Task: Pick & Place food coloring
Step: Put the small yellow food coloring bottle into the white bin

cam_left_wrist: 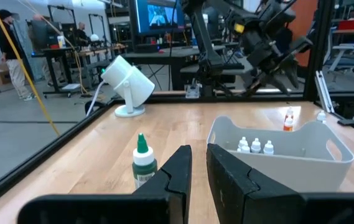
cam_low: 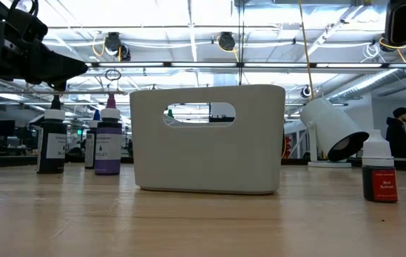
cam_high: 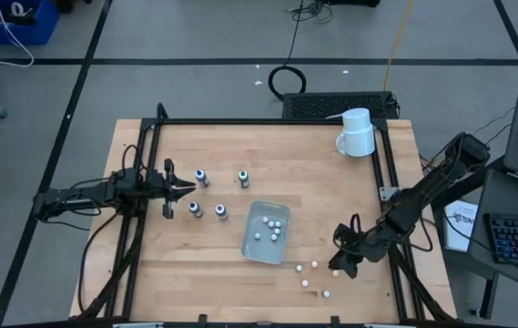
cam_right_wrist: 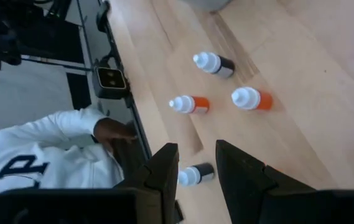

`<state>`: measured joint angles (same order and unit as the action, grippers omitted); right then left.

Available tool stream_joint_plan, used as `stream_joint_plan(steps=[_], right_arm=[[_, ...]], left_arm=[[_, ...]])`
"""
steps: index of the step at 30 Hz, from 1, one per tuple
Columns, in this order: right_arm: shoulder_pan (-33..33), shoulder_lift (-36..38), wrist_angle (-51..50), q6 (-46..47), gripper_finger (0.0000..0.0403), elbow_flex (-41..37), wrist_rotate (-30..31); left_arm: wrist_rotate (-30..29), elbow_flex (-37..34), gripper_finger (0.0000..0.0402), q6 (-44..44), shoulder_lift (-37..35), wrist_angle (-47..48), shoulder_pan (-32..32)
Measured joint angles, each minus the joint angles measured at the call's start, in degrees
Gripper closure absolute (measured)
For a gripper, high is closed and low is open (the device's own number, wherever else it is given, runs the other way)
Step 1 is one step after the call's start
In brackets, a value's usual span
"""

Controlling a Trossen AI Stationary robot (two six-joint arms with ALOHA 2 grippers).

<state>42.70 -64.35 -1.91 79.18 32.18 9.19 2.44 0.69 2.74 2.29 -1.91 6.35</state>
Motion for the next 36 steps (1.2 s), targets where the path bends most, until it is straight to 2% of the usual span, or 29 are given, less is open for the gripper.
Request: stream_joint_plan(steps=[7, 12, 15, 17, 19, 20, 25, 29, 36], right_arm=[[-3.0, 0.7, -1.7, 1.4, 0.0316, 0.0, -0.2], [-6.4, 0.5, -9.3, -0.1, 0.0353, 1.9, -1.8], [-8.2, -0.2, -10.3, -3.0, 0.0376, 4.1, -1.9], [-9.1, -0.7, -8.3, -7.1, 0.0388, 4.8, -1.9], [-8.7, 0.0, -1.5, -17.6, 0.0397, 4.7, -2.8], [-7.9, 1.0, 1.8, -20.0, 0.0400, 4.8, -3.1], [-6.9, 2.0, 6.1, -19.1, 0.0396, 4.7, -4.8], [-6.9, 2.2, 8.3, -24.9, 0.0391, 4.9, -6.6], [-7.1, 2.2, 7.7, -28.3, 0.0390, 4.8, 1.5]], left_arm=[[0.0, 0.0, 0.0344, 0.0, 0.0, 0.1, 0.0], [0.0, 0.0, 0.0344, 0.0, 0.0, 0.0, 0.0], [0.0, 0.0, 0.0344, 0.0, 0.0, 0.0, 0.0], [0.0, 0.0, 0.0344, 0.0, 0.0, 0.0, 0.0], [0.0, 0.0, 0.0344, 0.0, 0.0, 0.0, 0.0], [0.0, 0.0, 0.0344, 0.0, 0.0, 0.0, 0.0], [0.0, 0.0, 0.0344, 0.0, 0.0, 0.0, 0.0], [0.0, 0.0, 0.0344, 0.0, 0.0, -0.1, 0.0], [0.0, 0.0, 0.0344, 0.0, 0.0, 0.1, 0.0]])
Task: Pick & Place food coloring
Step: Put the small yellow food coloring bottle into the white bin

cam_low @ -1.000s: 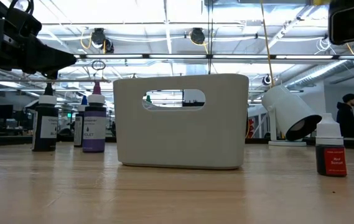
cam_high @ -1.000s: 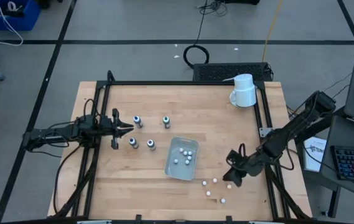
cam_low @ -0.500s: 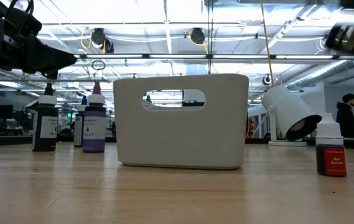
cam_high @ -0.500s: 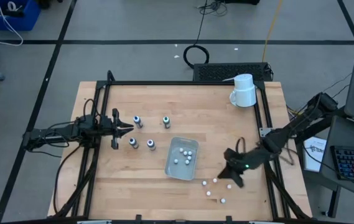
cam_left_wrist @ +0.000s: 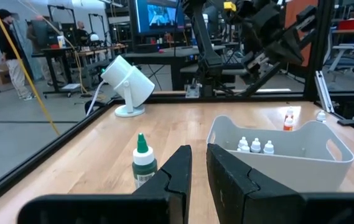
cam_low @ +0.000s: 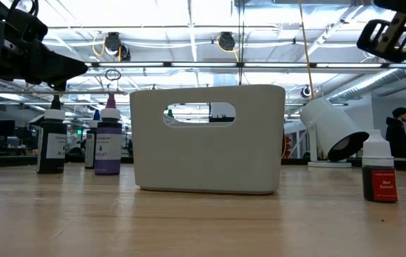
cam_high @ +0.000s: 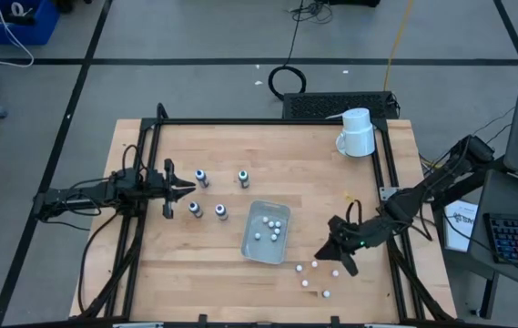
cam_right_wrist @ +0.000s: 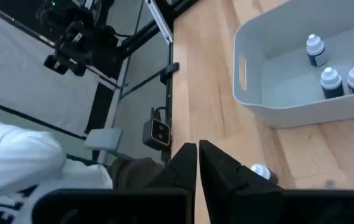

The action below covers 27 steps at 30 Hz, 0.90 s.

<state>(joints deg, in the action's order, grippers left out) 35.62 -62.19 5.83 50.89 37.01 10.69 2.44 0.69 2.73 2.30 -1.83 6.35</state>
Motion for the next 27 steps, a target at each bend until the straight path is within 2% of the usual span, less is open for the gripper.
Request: stream_joint_plan(steps=[5, 8, 11, 14, 17, 20, 23, 27], right_arm=[[-0.3, 0.0, 0.1, -9.0, 0.0392, 0.0, -0.2], [-0.3, 0.0, -1.4, -10.1, 0.0399, 0.2, 1.1], [-0.8, -0.9, -16.4, -3.7, 0.0402, 4.9, 1.3], [-0.7, -3.8, -36.7, 4.6, 0.0402, 13.7, 1.9], [-0.6, -9.0, -51.0, 11.9, 0.0402, 22.8, 2.2], [-0.7, -15.9, -58.0, 16.2, 0.0402, 29.6, 0.3], [-0.7, -23.5, -62.0, 20.1, 0.0402, 33.4, -5.7], [-0.3, -30.0, -70.1, 24.6, 0.0403, 38.3, -12.5]], left_arm=[[0.0, 0.0, 0.0344, 0.0, 0.0, 0.0, 0.0], [0.0, 0.0, 0.0344, 0.0, 0.0, 0.0, 0.0], [0.0, 0.0, 0.0344, 0.0, 0.0, 0.0, 0.0], [0.0, 0.0, 0.0344, 0.0, 0.0, 0.0, 0.0], [0.0, 0.0, 0.0344, 0.0, 0.0, 0.1, 0.0], [0.0, 0.0, 0.0344, 0.0, 0.0, 0.0, 0.0], [0.0, 0.0, 0.0344, 0.0, 0.0, 0.0, 0.0], [0.0, 0.0, 0.0344, 0.0, 0.0, 0.0, 0.0]])
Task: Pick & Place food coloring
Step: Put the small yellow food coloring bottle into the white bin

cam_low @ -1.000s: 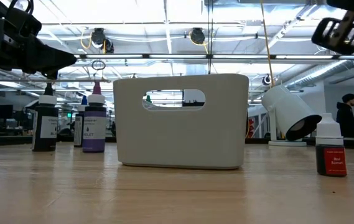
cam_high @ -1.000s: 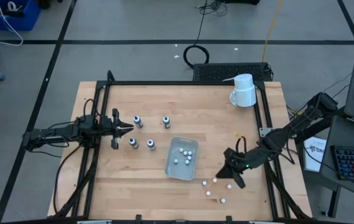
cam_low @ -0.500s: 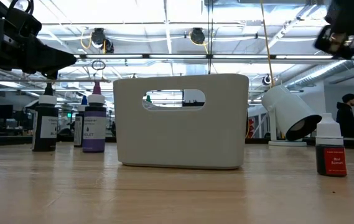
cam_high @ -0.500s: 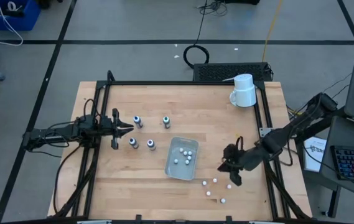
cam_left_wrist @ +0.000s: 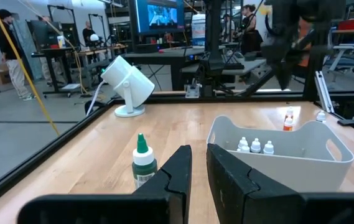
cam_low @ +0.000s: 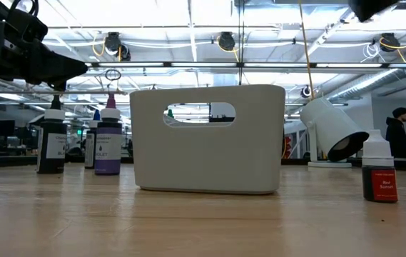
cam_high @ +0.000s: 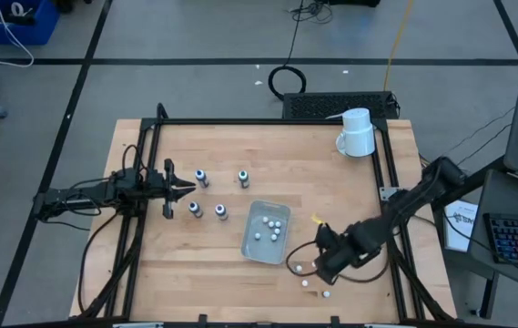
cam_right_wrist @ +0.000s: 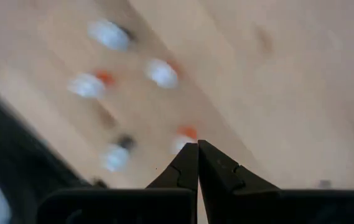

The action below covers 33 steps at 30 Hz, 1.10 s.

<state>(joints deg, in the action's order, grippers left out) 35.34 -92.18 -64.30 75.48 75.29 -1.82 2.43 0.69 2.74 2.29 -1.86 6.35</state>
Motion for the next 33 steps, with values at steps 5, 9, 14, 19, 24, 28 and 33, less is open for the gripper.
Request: stream_joint_plan(steps=[5, 9, 14, 19, 24, 28, 33], right_arm=[[0.6, -2.7, -7.2, 2.6, 0.0403, 2.3, -1.6], [2.4, -2.9, -3.7, 2.3, 0.0403, 2.6, 6.1], [5.0, -5.8, 3.3, -1.4, 0.0403, 2.6, 15.2], [4.8, -7.4, 1.7, 3.8, 0.0397, 2.6, 7.9], [4.9, -7.5, 3.0, 9.3, 0.0346, 2.6, 3.1], [4.9, -7.5, 5.8, 10.5, 0.0285, 2.6, 2.3], [4.8, -7.5, 3.4, 15.2, 0.0237, 2.6, -3.0]], left_arm=[[0.0, 0.0, 0.0344, 0.0, 0.0, 0.0, 0.0], [0.0, 0.0, 0.0344, 0.0, 0.0, -0.1, 0.0], [0.0, 0.0, 0.0344, 0.0, 0.0, 0.0, 0.0], [0.0, 0.0, 0.0344, 0.0, 0.0, 0.1, 0.0], [0.0, 0.0, 0.0344, 0.0, 0.0, 0.1, 0.0], [0.0, 0.0, 0.0344, 0.0, 0.0, 0.1, 0.0], [0.0, 0.0, 0.0344, 0.0, 0.0, 0.1, 0.0]])
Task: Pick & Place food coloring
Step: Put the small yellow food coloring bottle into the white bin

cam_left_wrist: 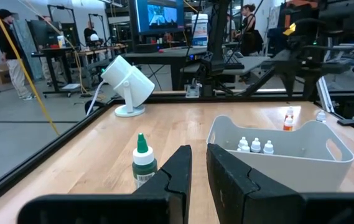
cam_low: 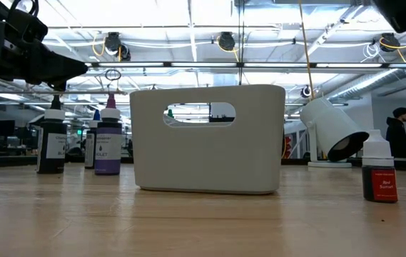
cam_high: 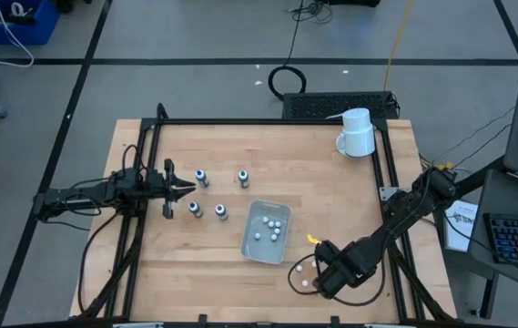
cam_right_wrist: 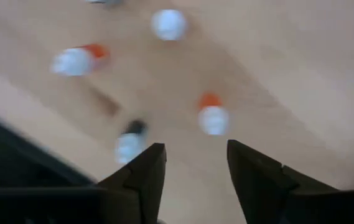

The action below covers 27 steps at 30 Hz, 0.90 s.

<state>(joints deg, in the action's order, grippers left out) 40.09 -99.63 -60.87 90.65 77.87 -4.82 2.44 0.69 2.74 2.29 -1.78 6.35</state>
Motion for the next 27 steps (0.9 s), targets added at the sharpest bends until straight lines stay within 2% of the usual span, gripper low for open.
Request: stream_joint_plan(steps=[7, 17, 27], right_arm=[[0.9, 0.0, 0.3, 3.3, 0.0232, -3.5, 0.4], [2.1, 0.0, 15.4, 5.7, 0.0242, -12.2, 0.3], [2.2, 0.0, 16.1, 5.7, 0.0243, -14.3, 0.4]], left_arm=[[0.0, 0.0, 0.0344, 0.0, 0.0, 0.0, 0.0], [0.0, 0.0, 0.0344, 0.0, 0.0, 0.0, 0.0], [0.0, 0.0, 0.0344, 0.0, 0.0, 0.0, 0.0]])
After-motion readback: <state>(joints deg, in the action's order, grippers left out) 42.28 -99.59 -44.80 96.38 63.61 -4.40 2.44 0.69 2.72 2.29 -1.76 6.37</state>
